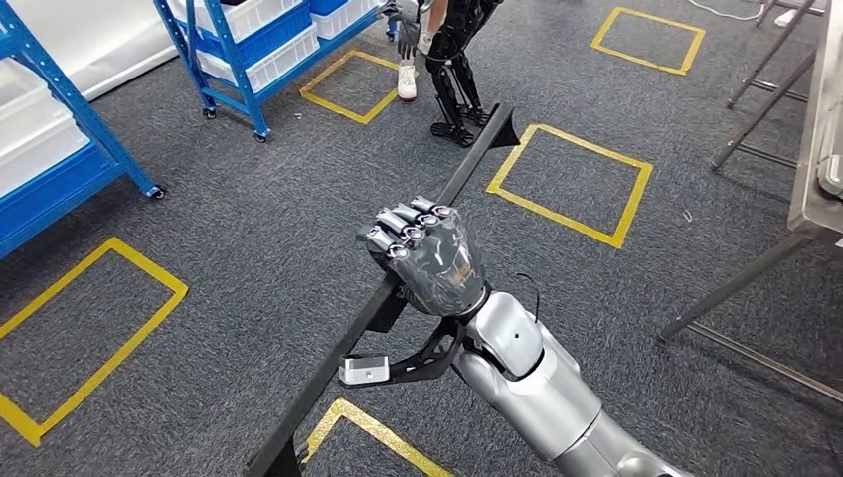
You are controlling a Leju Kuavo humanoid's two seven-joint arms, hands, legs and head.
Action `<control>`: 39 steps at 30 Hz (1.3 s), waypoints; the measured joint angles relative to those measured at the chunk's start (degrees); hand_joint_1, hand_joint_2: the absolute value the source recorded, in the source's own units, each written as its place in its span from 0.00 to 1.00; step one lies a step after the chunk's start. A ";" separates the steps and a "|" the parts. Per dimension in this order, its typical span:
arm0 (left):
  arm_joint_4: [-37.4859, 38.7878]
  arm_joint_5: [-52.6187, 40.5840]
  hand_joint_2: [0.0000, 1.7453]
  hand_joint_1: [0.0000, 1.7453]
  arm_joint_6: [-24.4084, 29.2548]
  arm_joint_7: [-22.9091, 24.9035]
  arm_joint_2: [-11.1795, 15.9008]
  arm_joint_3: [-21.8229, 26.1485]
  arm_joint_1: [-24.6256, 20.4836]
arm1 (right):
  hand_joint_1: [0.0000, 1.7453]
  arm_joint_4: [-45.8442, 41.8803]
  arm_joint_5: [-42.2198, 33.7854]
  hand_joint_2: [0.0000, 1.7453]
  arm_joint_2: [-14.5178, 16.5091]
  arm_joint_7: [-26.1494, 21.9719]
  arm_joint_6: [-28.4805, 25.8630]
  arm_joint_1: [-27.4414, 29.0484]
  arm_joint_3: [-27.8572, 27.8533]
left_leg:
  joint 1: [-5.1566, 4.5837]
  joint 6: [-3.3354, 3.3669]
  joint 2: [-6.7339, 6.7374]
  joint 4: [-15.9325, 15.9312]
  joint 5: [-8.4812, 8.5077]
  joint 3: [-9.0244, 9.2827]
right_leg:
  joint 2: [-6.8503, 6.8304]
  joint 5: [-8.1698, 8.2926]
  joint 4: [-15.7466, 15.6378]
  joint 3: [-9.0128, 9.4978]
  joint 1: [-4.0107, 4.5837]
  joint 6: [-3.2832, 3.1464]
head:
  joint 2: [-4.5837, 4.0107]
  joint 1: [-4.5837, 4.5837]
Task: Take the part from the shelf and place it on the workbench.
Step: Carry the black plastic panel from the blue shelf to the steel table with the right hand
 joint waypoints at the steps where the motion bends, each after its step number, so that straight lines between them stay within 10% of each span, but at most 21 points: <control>1: 0.00 -0.08 1.00 0.00 -0.02 0.01 0.01 -0.01 0.04 | 1.00 -0.10 0.05 1.00 -0.07 0.01 0.00 0.01 -0.03 | -0.17 0.19 0.82 -0.11 0.09 0.02 | -1.90 -1.81 3.21 -1.50 0.07 0.06 | 0.00 0.01; 3: 0.00 -0.30 1.00 0.00 -0.05 0.02 0.06 -0.01 0.23 | 1.00 -0.20 0.17 1.00 -0.27 0.08 0.01 0.26 -0.05 | -0.35 0.33 2.48 -0.11 0.09 -0.11 | -3.55 -4.84 10.15 -4.71 -0.14 0.30 | 0.00 0.02; 5: 0.00 -0.53 1.00 0.00 0.03 0.00 0.09 -0.06 0.36 | 1.00 -0.30 0.34 1.00 -0.62 0.21 0.01 0.75 -0.09 | -0.39 0.30 4.09 -0.07 0.04 -0.17 | -4.10 -4.36 11.16 -4.76 -0.38 0.51 | 0.00 0.03; 9: 0.00 -0.81 1.00 0.00 0.07 -0.27 0.08 -0.43 0.42 | 1.00 -1.18 1.04 1.00 -0.98 0.39 0.01 1.16 -0.33 | -0.70 -0.56 6.35 0.55 -0.52 -0.17 | -7.55 0.62 -1.96 3.01 0.00 0.02 | 0.00 0.02; 12: 0.00 -0.79 1.00 0.00 0.08 -0.47 0.09 -0.61 0.45 | 1.00 -1.64 1.25 1.00 -1.25 0.43 0.01 1.40 -0.45 | -0.91 -1.46 7.70 0.83 -0.89 -0.06 | -7.26 0.66 -3.66 3.60 0.44 -0.90 | 0.00 -0.02; 15: 0.00 -1.01 1.00 0.00 0.20 -0.78 0.08 -0.90 0.47 | 1.00 -2.19 1.39 1.00 -1.39 0.42 0.01 1.74 -0.68 | -0.51 -2.25 5.96 2.27 -2.41 -0.49 | -5.85 0.99 -3.98 3.59 0.15 -1.79 | 0.00 -0.02; 19: 0.00 -1.52 1.00 0.00 0.67 -1.22 0.23 -1.25 1.10 | 1.00 -3.02 1.58 1.00 -1.38 -0.29 0.02 2.44 -1.13 | -0.34 -2.47 2.24 14.72 -8.63 -5.95 | -3.66 1.12 -3.99 3.54 0.22 -2.52 | 0.00 -0.02; 21: 0.00 -1.61 1.00 0.00 0.79 -1.46 0.40 -1.38 1.40 | 1.00 -3.31 1.87 1.00 -1.40 -0.64 0.03 3.11 -1.43 | -0.35 -2.36 2.02 17.24 -8.31 -7.30 | -2.11 1.12 -3.84 3.53 0.36 -2.56 | 0.00 -0.02; 25: 0.00 -1.46 1.00 0.00 0.92 -2.13 0.74 -1.50 1.37 | 1.00 -4.29 2.11 1.00 -1.39 -1.04 0.03 3.51 -1.71 | -0.20 -1.57 -1.40 4.83 -1.24 -2.04 | 0.80 1.14 -3.33 3.27 0.29 -2.29 | 0.00 -0.01; 28: 0.00 -1.11 1.00 0.00 0.81 -2.79 0.95 -1.61 1.49 | 1.00 -4.93 2.06 1.00 -1.32 -1.27 0.02 3.88 -1.90 | -0.32 -1.29 -3.24 2.09 -0.93 -1.10 | 2.46 1.67 -3.22 2.34 -0.15 -1.22 | 0.00 -0.02; 31: 0.00 -0.89 1.00 0.00 0.79 -3.27 1.00 -1.74 1.52 | 1.00 -5.65 1.62 1.00 -1.32 -1.71 0.01 4.45 -2.35 | -0.09 -0.28 -1.26 0.83 -0.21 -0.62 | 0.90 0.67 -1.75 1.38 -0.01 -0.36 | 0.00 0.04; 36: 0.00 -0.74 1.00 0.00 0.79 -3.43 1.16 -1.78 1.83 | 1.00 -6.02 1.28 1.00 -1.33 -1.87 0.01 5.02 -2.67 | -0.49 0.40 2.78 0.37 0.00 -0.49 | -3.78 -5.44 12.03 -4.96 -0.11 0.23 | 0.00 0.17; 39: 0.00 -0.74 1.00 0.00 0.78 -3.56 1.20 -1.81 1.82 | 1.00 -6.08 1.28 1.00 -1.34 -1.95 0.01 5.24 -2.80 | -0.51 0.12 4.81 0.58 -0.23 -0.42 | -5.45 -1.08 3.48 0.02 -0.17 0.20 | 0.00 0.19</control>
